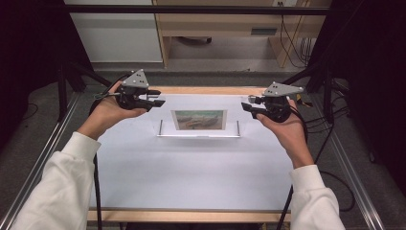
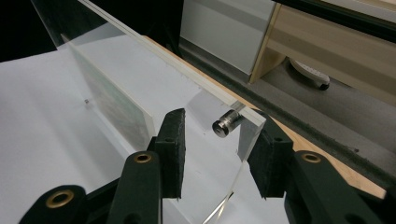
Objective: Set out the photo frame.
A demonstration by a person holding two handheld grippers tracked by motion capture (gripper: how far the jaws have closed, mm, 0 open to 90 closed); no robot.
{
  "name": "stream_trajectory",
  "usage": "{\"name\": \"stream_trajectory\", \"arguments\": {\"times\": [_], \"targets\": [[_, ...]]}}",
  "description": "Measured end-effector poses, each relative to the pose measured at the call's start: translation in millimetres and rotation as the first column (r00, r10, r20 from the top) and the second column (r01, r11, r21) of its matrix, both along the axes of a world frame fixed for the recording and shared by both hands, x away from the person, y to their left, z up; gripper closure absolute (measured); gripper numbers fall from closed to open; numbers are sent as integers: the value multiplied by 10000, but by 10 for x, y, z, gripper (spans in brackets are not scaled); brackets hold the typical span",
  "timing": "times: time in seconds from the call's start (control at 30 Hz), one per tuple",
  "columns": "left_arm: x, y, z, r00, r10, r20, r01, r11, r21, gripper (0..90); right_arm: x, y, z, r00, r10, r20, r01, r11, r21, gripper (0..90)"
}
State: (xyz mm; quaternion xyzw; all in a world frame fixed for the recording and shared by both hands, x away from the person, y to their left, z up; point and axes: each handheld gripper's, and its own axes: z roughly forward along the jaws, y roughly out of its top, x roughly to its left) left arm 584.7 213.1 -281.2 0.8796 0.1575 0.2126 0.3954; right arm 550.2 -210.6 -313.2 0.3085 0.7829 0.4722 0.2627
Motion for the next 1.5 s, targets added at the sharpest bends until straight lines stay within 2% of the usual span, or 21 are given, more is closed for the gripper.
{"name": "stream_trajectory", "arguments": {"times": [0.23, 0.3, 0.4, 0.43, 0.47, 0.5, 0.57, 0.63, 0.67, 0.7, 0.77, 0.83, 0.87, 0.93, 0.97, 1.1, 1.2, 1.23, 1.27, 1.43, 1.5], "targets": [[126, -9, 7, 10000, 31, 39, -31, 10000, 5, 582, 110, -7, 9, 9999, -11, -107, 12, 9999, 142, 600], [142, 1, 7, 9998, 79, 175, -74, 9995, -312, 563, 137, -11, 10, 9999, -13, -135, 15, 9998, 192, 600], [157, 40, 38, 9994, 292, 206, -266, 9932, -1130, 438, 163, -17, 7, 9998, -21, -206, 28, 9994, 346, 600], [156, 61, 56, 9987, 385, 320, -338, 9901, -1365, 407, 172, -19, 4, 9998, -10, -176, 16, 9994, 353, 601], [137, 101, 83, 9969, 701, 345, -619, 9779, -1999, 359, 191, -20, 3, 9997, -57, -234, 67, 9990, 432, 600], [137, 101, 83, 9969, 701, 345, -619, 9779, -1999, 349, 199, -20, 4, 9996, -85, -260, 96, 9990, 440, 600], [101, 125, 88, 9942, 978, 456, -840, 9665, -2424, 322, 223, -18, 5, 9996, -110, -270, 123, 9989, 461, 598], [56, 158, 85, 9902, 1242, 640, -1038, 9605, -2583, 305, 243, -14, 9, 9994, -164, -309, 178, 9988, 451, 597], [18, 195, 71, 9864, 1530, 599, -1301, 9501, -2836, 291, 256, -15, 7, 9994, -166, -302, 180, 9987, 467, 596], [18, 195, 71, 9864, 1530, 599, -1301, 9501, -2836, 261, 264, -14, 6, 9993, -205, -305, 219, 9986, 479, 596], [-41, 249, 34, 9817, 1847, 474, -1608, 9355, -3145, 235, 275, -15, 3, 9991, -243, -358, 262, 9982, 540, 596], [-114, 294, 1, 9771, 2058, 543, -1798, 9348, -3062, 194, 302, -13, 0, 9988, -327, -360, 349, 9975, 610, 595], [-157, 318, -11, 9734, 2205, 624, -1909, 9309, -3115, 187, 310, -13, -1, 9987, -331, -383, 354, 9974, 622, 595], [-226, 361, -34, 9711, 2341, 463, -2057, 9197, -3345, 176, 319, -11, -2, 9985, -367, -402, 393, 9971, 651, 595], [-306, 409, -76, 9636, 2646, 375, -2359, 9082, -3456, 162, 335, -10, -1, 9983, -401, -421, 428, 9969, 661, 595], [-399, 443, -155, 9636, 2654, 314, -2381, 9057, -3507, 154, 374, -10, -5, 9976, -496, -483, 531, 9958, 744, 595], [-478, 451, -290, 9613, 2750, 166, -2550, 9110, -3242, 153, 412, -12, -11, 9968, -584, -537, 628, 9945, 840, 599], [-525, 451, -380, 9585, 2850, 107, -2680, 9131, -3072, 153, 424, -13, -12, 9966, -606, -556, 653, 9940, 872, 602], [-525, 451, -380, 9585, 2850, 107, -2680, 9131, -3072, 153, 424, -13, -12, 9966, -606, -556, 653, 9940, 872, 602], [-633, 447, -600, 9637, 2662, -222, -2593, 9124, -3166, 153, 488, -24, -23, 9959, -642, -644, 705, 9925, 1004, 608], [-646, 445, -636, 9636, 2658, -277, -2607, 9119, -3169, 153, 496, -25, -22, 9956, -651, -668, 715, 9925, 990, 607]]}}
